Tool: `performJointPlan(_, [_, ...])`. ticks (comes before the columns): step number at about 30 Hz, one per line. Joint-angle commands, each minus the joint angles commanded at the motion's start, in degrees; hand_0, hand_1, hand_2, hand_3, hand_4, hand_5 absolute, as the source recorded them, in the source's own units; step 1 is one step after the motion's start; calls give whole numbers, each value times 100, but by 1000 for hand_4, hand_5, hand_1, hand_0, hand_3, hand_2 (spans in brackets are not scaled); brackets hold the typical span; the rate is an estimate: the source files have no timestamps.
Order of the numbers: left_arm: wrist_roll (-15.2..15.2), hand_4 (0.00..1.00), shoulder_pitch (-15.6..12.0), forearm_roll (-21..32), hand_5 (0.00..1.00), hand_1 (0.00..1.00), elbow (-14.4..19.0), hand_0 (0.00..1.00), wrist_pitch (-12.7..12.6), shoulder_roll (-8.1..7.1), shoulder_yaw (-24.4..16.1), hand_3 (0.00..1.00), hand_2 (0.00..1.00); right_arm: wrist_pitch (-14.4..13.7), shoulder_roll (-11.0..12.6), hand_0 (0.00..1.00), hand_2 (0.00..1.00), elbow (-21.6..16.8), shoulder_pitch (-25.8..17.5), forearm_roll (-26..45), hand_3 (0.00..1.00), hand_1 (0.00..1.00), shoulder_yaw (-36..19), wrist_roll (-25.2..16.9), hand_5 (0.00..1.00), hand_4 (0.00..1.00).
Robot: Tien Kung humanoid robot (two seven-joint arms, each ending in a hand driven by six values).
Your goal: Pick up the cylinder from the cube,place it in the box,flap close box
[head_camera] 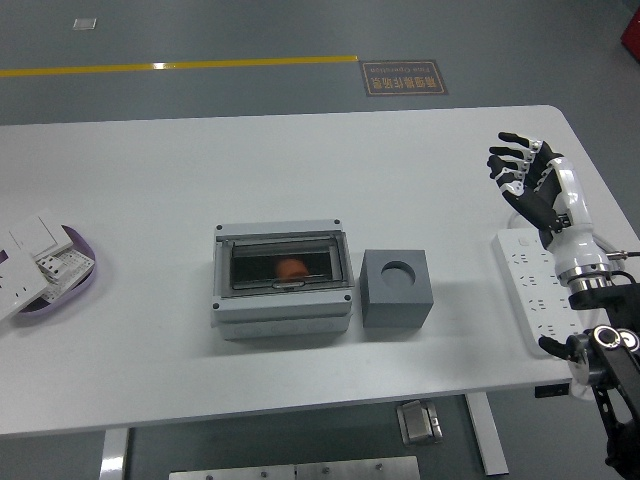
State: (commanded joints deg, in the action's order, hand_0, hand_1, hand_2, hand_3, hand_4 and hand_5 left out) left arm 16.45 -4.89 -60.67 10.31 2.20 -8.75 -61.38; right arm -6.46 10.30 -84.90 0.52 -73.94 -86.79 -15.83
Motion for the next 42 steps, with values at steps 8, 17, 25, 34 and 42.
performJointPlan(8, [51,675,6,-99,202,624,0,619,42,-48,14,639,587,1,-176,566,631,36,-351,22,680,592,-469,-321,295,684])
performJointPlan(17, [148,676,-5,-175,203,624,0,619,24,-37,-95,640,587,18,-216,559,618,57,-418,-2,662,576,-510,-371,284,682])
performJointPlan(25, [235,678,31,-349,200,624,0,618,12,10,-343,641,587,59,-289,560,615,123,-469,-55,661,572,-526,-337,280,687])
performJointPlan(34, [416,679,-17,-448,201,624,0,618,64,53,-510,641,587,71,-357,564,612,228,-464,-206,654,554,-465,-277,275,694])
performJointPlan(42, [437,680,-36,-416,201,624,0,620,63,82,-540,642,589,67,-339,564,615,249,-513,-218,654,563,-500,-278,273,698])
